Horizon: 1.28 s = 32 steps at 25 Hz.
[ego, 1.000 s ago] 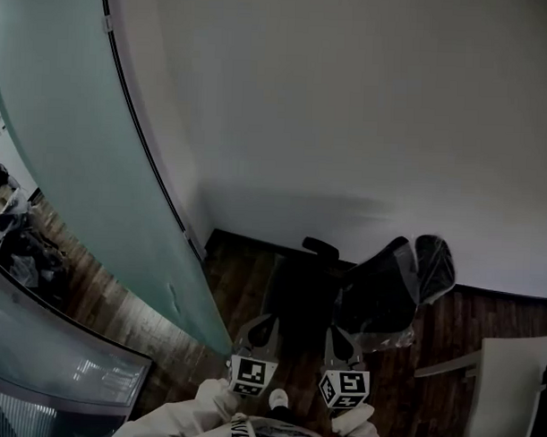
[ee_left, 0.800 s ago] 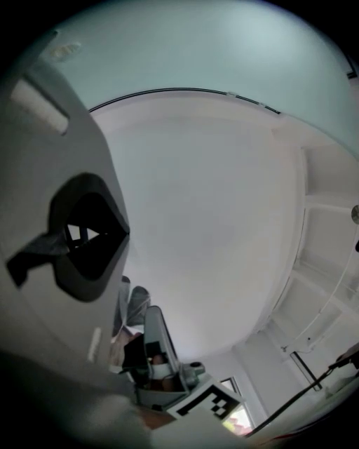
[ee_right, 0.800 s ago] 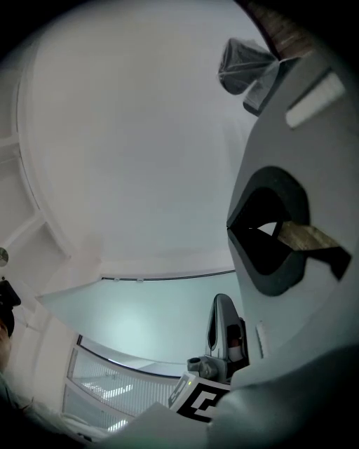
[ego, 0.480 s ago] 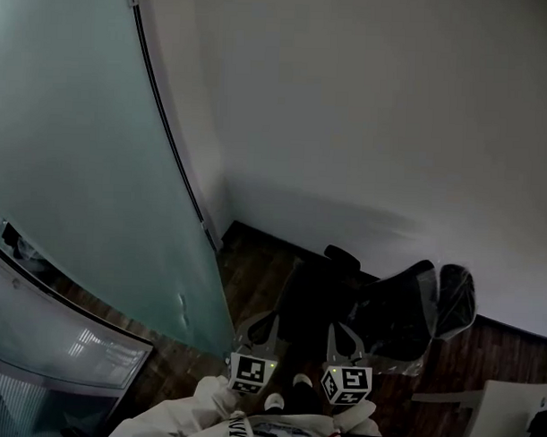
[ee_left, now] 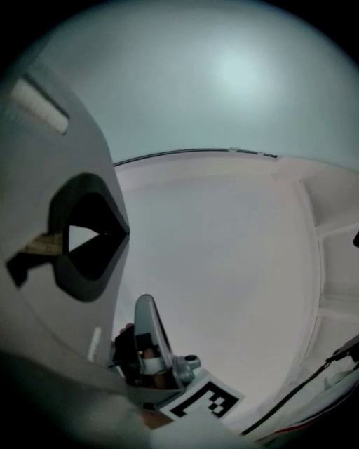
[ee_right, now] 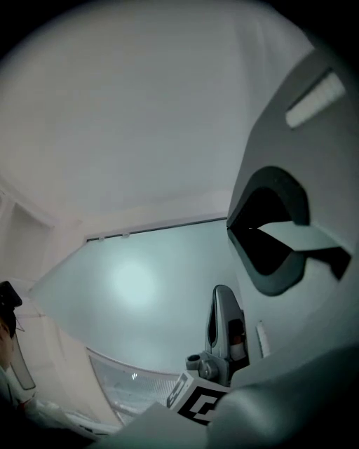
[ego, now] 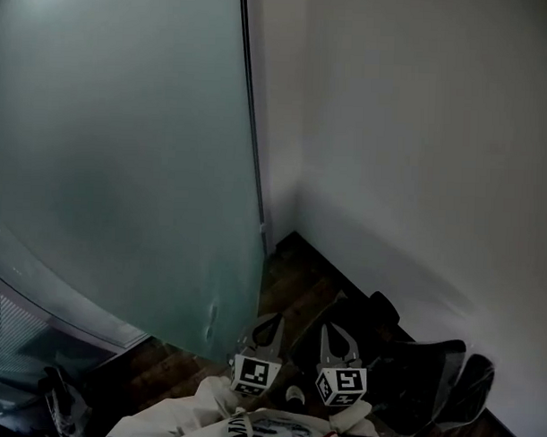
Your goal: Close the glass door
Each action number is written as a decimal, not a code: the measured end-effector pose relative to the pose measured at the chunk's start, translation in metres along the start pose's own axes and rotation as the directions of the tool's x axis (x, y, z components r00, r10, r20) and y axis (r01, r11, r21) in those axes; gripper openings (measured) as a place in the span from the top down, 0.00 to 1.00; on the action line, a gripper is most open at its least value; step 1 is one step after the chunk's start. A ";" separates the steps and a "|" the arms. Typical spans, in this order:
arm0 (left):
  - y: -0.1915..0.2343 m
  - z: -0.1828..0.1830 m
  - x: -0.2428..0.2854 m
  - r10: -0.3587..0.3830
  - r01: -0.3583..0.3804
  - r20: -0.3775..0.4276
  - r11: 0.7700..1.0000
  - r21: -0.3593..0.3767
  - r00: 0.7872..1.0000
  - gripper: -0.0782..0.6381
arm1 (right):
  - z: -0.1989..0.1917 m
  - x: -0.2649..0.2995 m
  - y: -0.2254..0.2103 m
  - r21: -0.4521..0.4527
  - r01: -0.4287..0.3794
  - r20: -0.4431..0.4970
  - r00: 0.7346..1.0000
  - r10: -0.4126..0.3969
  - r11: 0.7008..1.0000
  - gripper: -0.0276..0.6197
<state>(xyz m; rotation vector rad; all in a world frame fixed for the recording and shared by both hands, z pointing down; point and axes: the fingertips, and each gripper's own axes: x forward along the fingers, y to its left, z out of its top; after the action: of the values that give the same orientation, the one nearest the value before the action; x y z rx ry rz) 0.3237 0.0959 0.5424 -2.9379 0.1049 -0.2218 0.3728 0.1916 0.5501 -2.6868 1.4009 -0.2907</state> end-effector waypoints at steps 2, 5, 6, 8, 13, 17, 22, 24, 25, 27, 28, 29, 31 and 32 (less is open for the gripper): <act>0.014 -0.001 0.002 0.063 -0.063 -0.006 0.998 -0.009 0.998 0.89 | 0.001 0.020 0.007 -0.005 -0.071 -0.012 0.997 0.071 0.997 0.95; 0.033 -0.006 -0.002 0.144 -0.144 -0.027 0.989 -0.018 0.989 0.89 | 0.002 0.046 0.023 -0.011 -0.166 -0.028 0.986 0.165 0.986 0.95; 0.039 -0.009 -0.005 0.169 -0.170 -0.036 0.985 -0.022 0.985 0.89 | 0.002 0.054 0.030 -0.012 -0.196 -0.033 0.980 0.195 0.981 0.95; 0.050 -0.013 -0.015 0.221 -0.223 -0.047 0.974 -0.028 0.974 0.89 | 0.000 0.067 0.048 -0.016 -0.262 -0.047 0.964 0.261 0.965 0.95; 0.067 -0.026 -0.044 0.354 -0.357 -0.084 0.934 -0.027 0.931 0.89 | -0.006 0.092 0.105 -0.030 -0.452 -0.095 0.889 0.447 0.892 0.95; 0.072 -0.024 -0.074 0.438 -0.448 -0.123 0.891 -0.072 0.891 0.89 | -0.018 0.095 0.149 -0.028 -0.573 -0.136 0.814 0.565 0.819 0.95; 0.077 -0.033 -0.116 0.553 -0.568 -0.159 0.821 -0.064 0.818 0.89 | -0.034 0.091 0.200 -0.018 -0.698 -0.180 0.706 0.685 0.716 0.95; 0.080 -0.036 -0.136 0.604 -0.620 -0.171 0.782 -0.064 0.779 0.89 | -0.041 0.087 0.214 -0.010 -0.733 -0.198 0.668 0.717 0.680 0.95; 0.081 -0.037 -0.147 0.630 -0.648 -0.175 0.759 -0.067 0.756 0.89 | -0.044 0.084 0.220 -0.008 -0.747 -0.207 0.651 0.730 0.665 0.95; 0.085 -0.039 -0.170 0.683 -0.702 -0.180 0.708 -0.075 0.708 0.89 | -0.049 0.079 0.230 -0.004 -0.768 -0.220 0.625 0.749 0.640 0.95; 0.088 -0.041 -0.181 0.706 -0.727 -0.185 0.682 -0.080 0.684 0.89 | -0.051 0.078 0.235 -0.003 -0.776 -0.225 0.616 0.755 0.631 0.95; 0.091 -0.044 -0.191 0.725 -0.748 -0.193 0.659 -0.084 0.661 0.89 | -0.053 0.078 0.238 -0.003 -0.781 -0.229 0.608 0.760 0.624 0.95; 0.098 -0.050 -0.208 0.755 -0.781 -0.210 0.618 -0.088 0.621 0.89 | -0.058 0.080 0.244 -0.007 -0.792 -0.240 0.594 0.767 0.611 0.95; 0.102 -0.053 -0.215 0.767 -0.794 -0.213 0.601 -0.089 0.605 0.89 | -0.060 0.082 0.247 -0.010 -0.798 -0.246 0.586 0.772 0.602 0.94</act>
<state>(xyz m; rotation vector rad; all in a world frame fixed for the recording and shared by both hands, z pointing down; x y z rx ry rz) 0.0976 0.0048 0.5430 -2.6875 1.4794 -0.2996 0.2081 -0.0168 0.5759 -1.8188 2.5701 -0.4175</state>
